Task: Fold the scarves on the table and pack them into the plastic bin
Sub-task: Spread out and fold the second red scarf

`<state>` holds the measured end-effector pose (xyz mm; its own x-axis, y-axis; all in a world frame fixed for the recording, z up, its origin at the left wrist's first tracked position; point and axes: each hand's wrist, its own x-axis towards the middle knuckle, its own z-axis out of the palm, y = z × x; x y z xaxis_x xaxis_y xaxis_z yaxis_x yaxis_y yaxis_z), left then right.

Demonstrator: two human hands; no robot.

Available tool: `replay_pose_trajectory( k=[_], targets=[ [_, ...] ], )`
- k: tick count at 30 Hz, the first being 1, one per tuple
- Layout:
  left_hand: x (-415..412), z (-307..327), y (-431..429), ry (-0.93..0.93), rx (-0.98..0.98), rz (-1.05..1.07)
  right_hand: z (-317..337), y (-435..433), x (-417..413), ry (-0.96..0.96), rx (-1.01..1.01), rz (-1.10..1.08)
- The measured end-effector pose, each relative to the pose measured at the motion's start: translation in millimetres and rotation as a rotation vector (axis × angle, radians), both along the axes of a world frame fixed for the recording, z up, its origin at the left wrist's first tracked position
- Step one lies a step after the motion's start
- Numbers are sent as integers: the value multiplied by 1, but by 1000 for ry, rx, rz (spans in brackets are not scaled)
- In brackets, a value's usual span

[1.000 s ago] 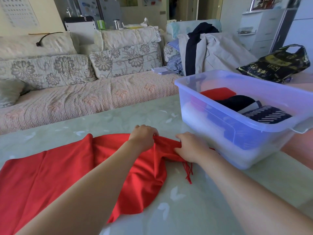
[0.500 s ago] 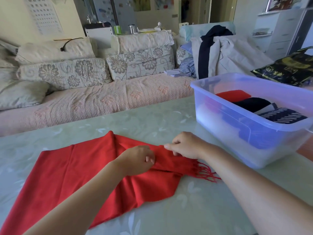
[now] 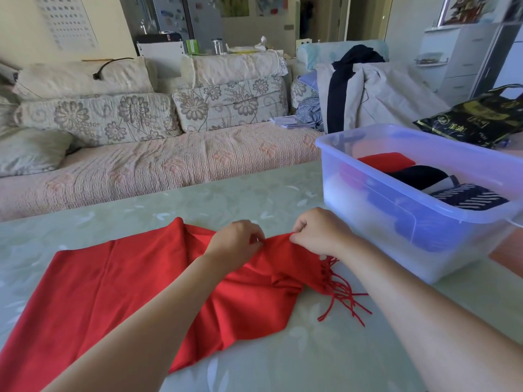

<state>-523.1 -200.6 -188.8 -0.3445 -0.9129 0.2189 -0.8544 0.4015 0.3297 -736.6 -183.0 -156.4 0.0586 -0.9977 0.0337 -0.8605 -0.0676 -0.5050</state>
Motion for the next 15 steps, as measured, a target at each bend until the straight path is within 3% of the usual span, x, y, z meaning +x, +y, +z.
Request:
replay_pose_trajectory(
  k=[3, 5, 7, 9, 11, 15],
  targets=[
    [-7, 18, -12, 42, -117, 51, 1, -10, -2, -164, -32, -122],
    [-18, 36, -27, 205, -158, 155, 0, -25, -4, -330, -208, -183],
    [-29, 49, -46, 419, -62, 203, 4, -34, -3, -473, -216, -58],
    [-37, 50, -58, 546, 127, 129, 3, -39, -2, -348, -158, 43],
    [-38, 38, -56, 483, 234, 88, -2, -41, -1, -205, -190, 79],
    [-29, 3, -28, 300, 77, 41, -17, -34, -4, -86, -205, 116]
  ],
)
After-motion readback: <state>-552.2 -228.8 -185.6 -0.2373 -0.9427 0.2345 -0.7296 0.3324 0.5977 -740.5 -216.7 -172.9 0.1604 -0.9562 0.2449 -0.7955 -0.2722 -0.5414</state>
